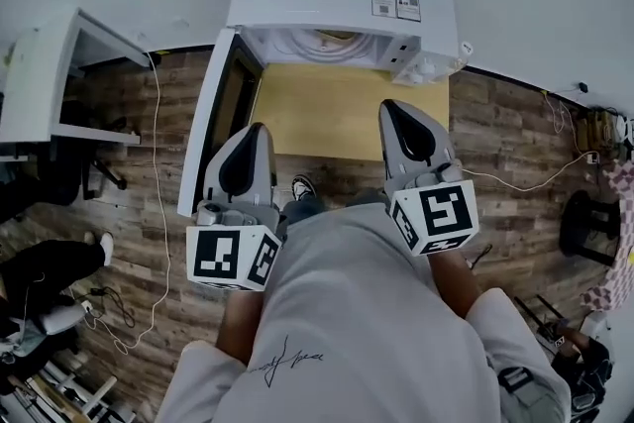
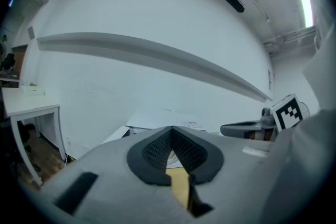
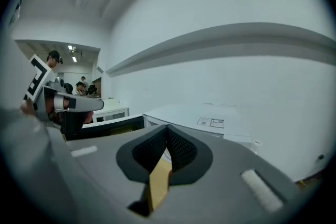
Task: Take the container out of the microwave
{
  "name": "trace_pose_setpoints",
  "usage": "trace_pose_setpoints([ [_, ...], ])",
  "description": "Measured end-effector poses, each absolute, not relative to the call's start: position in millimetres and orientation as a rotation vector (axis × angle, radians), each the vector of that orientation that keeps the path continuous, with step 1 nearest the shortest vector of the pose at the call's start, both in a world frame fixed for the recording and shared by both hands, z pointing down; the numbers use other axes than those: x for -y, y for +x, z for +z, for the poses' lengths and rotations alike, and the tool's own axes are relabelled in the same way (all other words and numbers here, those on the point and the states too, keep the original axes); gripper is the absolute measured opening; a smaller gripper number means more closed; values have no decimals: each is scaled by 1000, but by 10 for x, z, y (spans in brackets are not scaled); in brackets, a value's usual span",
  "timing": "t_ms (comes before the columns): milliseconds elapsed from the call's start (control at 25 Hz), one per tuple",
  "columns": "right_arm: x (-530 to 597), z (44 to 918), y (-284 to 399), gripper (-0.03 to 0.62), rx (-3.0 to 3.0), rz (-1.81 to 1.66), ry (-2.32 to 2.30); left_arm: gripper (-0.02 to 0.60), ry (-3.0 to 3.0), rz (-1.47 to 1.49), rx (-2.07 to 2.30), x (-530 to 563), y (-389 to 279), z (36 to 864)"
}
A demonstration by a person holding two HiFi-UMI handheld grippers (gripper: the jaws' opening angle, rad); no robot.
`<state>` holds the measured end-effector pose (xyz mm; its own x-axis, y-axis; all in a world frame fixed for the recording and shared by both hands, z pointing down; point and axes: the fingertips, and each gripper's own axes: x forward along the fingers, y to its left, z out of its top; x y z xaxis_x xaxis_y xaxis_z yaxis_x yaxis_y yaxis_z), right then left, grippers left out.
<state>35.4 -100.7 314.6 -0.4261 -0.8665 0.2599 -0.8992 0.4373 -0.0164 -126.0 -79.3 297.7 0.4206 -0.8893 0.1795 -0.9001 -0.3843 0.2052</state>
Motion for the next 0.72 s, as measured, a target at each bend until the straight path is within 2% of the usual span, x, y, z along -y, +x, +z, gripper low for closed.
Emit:
trace_pose_setpoints([
  [480, 1144, 3388, -43, 14, 2303, 108, 1584, -6, 2507, 64, 1344, 961, -1452, 3023],
  [720, 1302, 3549, -119, 40, 2274, 82, 1539, -6, 2485, 54, 1357, 1025, -1530, 3050],
])
